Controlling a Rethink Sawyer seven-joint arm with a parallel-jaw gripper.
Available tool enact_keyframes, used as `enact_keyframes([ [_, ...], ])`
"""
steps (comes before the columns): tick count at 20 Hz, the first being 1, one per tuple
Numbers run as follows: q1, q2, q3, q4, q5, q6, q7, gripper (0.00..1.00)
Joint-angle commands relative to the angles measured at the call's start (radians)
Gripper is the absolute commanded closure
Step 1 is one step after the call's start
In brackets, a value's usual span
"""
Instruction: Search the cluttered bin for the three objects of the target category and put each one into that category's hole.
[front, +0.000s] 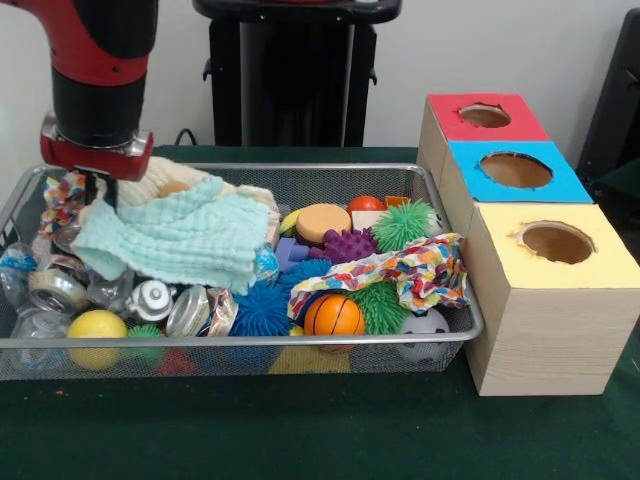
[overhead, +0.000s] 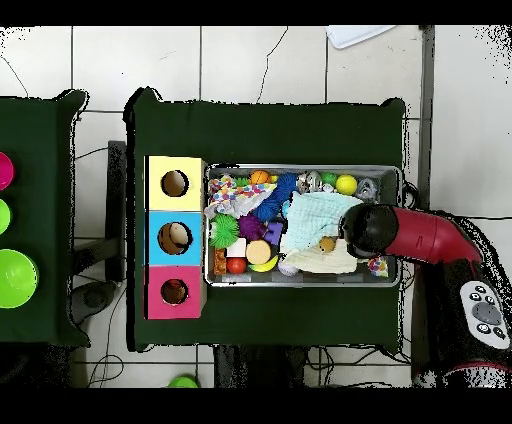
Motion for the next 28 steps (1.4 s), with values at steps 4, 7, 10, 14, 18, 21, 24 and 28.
enact_keyframes([
  [4, -0.038, -0.018, 0.05, -0.095, -0.106, 0.147, -0.228, 1.0],
  [7, -0.039, -0.019, 0.056, -0.099, -0.114, 0.153, -0.224, 1.0],
  [10, -0.049, -0.022, 0.063, -0.089, -0.123, 0.145, -0.223, 1.0],
  [14, -0.053, -0.023, 0.071, -0.086, -0.12, 0.149, -0.206, 1.0],
  [18, -0.055, -0.029, 0.084, -0.066, -0.077, 0.194, -0.18, 1.0],
  [21, -0.064, -0.042, 0.108, -0.011, 0.012, 0.275, -0.127, 1.0],
  [24, -0.075, -0.053, 0.142, 0.047, 0.1, 0.328, -0.08, 1.0],
  [28, -0.08, -0.063, 0.17, 0.118, 0.194, 0.34, -0.021, 1.0],
])
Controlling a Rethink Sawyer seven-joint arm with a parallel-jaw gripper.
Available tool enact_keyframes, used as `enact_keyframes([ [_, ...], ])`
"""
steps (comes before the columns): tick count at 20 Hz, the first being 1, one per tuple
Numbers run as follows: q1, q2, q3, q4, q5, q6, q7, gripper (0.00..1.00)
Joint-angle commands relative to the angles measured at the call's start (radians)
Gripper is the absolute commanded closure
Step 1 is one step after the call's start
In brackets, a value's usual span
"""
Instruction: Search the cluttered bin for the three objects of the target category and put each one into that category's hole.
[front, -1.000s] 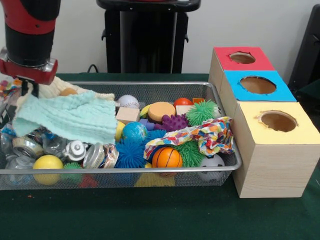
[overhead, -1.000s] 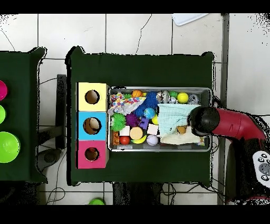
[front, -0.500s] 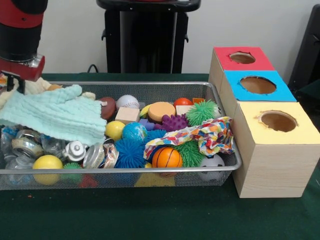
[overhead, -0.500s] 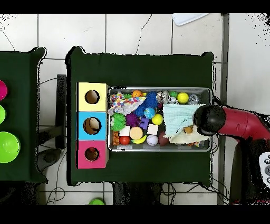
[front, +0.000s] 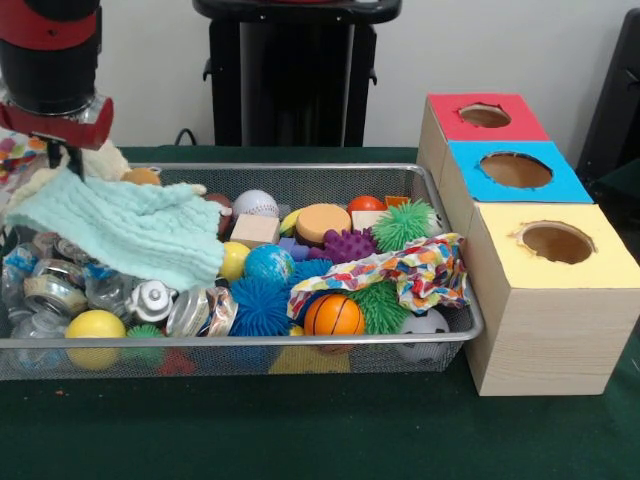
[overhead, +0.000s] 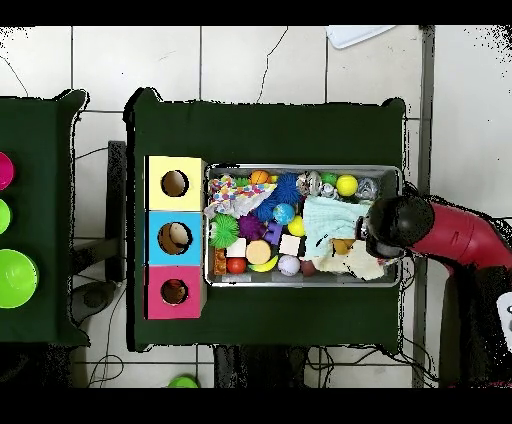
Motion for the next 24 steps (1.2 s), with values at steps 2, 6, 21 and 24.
enact_keyframes([
  [2, -0.016, -0.024, 0.138, 0.176, 0.169, 0.152, 0.0, 1.0],
  [6, -0.011, -0.036, 0.153, 0.232, 0.249, 0.156, 0.033, 1.0],
  [21, 0.003, -0.073, 0.188, 0.363, 0.434, 0.093, 0.078, 1.0],
  [24, 0.0, -0.075, 0.209, 0.392, 0.478, 0.07, 0.078, 1.0],
])
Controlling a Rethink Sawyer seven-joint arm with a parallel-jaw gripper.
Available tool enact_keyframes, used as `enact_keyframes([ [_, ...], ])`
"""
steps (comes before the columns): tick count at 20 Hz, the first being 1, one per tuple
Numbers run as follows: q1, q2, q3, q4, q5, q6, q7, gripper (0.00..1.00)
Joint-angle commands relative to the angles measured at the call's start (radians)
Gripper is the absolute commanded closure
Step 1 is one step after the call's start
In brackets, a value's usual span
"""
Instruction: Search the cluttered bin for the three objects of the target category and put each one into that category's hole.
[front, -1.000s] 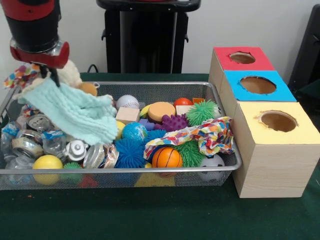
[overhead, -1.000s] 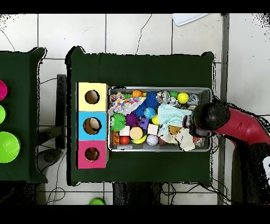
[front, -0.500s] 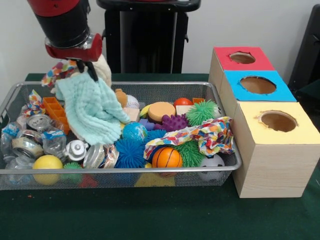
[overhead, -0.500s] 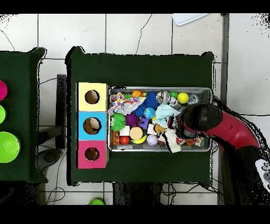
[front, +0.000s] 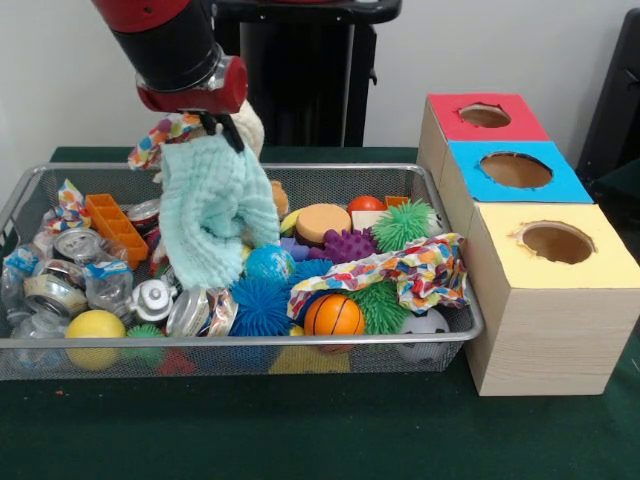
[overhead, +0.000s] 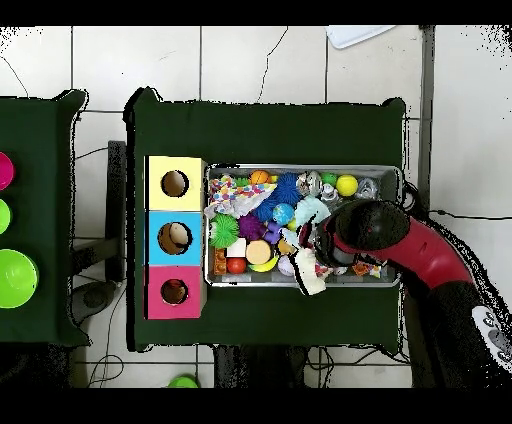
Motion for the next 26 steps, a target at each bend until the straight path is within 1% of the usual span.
enact_keyframes([
  [1, 0.005, -0.013, 0.125, 0.148, 0.125, -0.004, 0.076, 1.0],
  [7, 0.01, -0.02, 0.137, 0.187, 0.172, -0.036, 0.077, 1.0],
  [8, 0.004, -0.032, 0.135, 0.208, 0.173, -0.045, 0.069, 1.0],
  [10, 0.008, -0.034, 0.135, 0.217, 0.176, -0.056, 0.067, 1.0],
  [13, 0.013, -0.035, 0.129, 0.213, 0.17, -0.053, 0.071, 1.0],
  [14, 0.019, -0.018, 0.129, 0.192, 0.166, -0.053, 0.078, 1.0],
  [17, 0.014, -0.03, 0.131, 0.217, 0.17, -0.067, 0.079, 1.0],
  [18, 0.018, -0.024, 0.129, 0.201, 0.168, -0.056, 0.084, 1.0],
  [21, 0.03, -0.056, 0.116, 0.201, 0.169, -0.021, 0.106, 1.0],
  [26, 0.055, -0.149, 0.088, 0.202, 0.172, 0.09, 0.145, 1.0],
])
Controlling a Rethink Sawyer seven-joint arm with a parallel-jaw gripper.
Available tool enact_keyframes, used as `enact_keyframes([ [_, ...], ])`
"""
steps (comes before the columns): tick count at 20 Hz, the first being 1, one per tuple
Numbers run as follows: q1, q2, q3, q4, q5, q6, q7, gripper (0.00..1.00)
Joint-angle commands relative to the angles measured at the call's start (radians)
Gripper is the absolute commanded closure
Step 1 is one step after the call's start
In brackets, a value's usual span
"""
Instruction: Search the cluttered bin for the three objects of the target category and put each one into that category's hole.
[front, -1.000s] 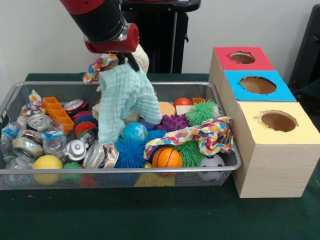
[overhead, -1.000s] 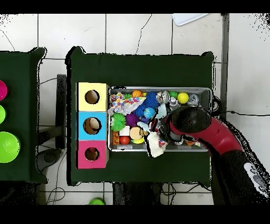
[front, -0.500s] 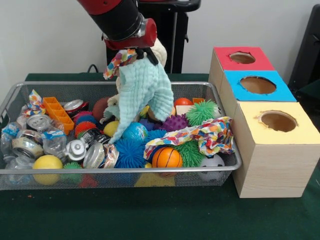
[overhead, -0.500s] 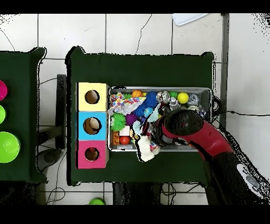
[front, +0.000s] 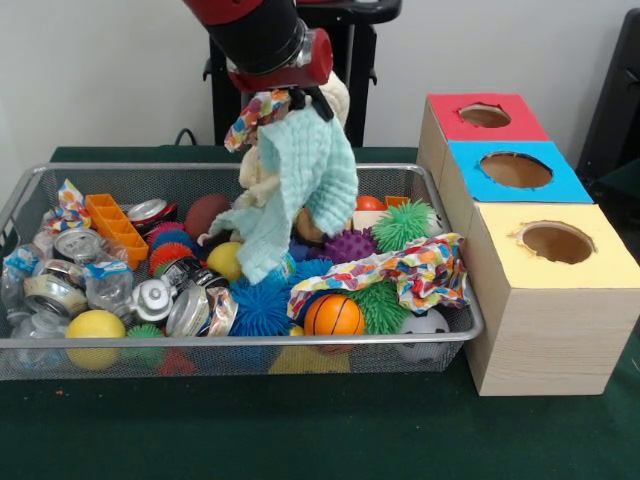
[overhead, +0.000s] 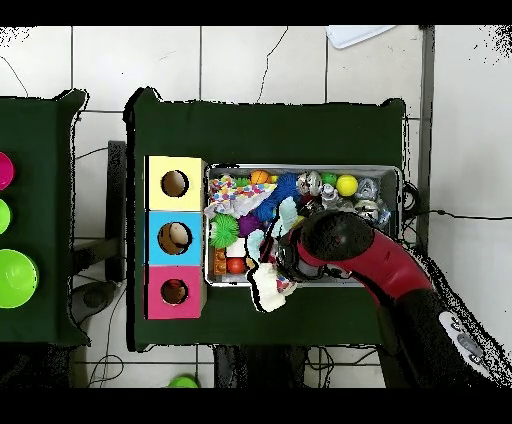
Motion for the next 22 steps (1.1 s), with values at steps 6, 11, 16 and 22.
enact_keyframes([
  [6, 0.041, -0.155, 0.011, 0.02, 0.071, 0.174, 0.168, 1.0],
  [11, 0.059, -0.178, -0.004, 0.001, 0.082, 0.222, 0.198, 1.0],
  [16, 0.064, -0.188, -0.014, -0.017, 0.072, 0.254, 0.197, 1.0],
  [22, 0.069, -0.167, -0.068, -0.133, -0.142, 0.212, 0.098, 1.0],
])
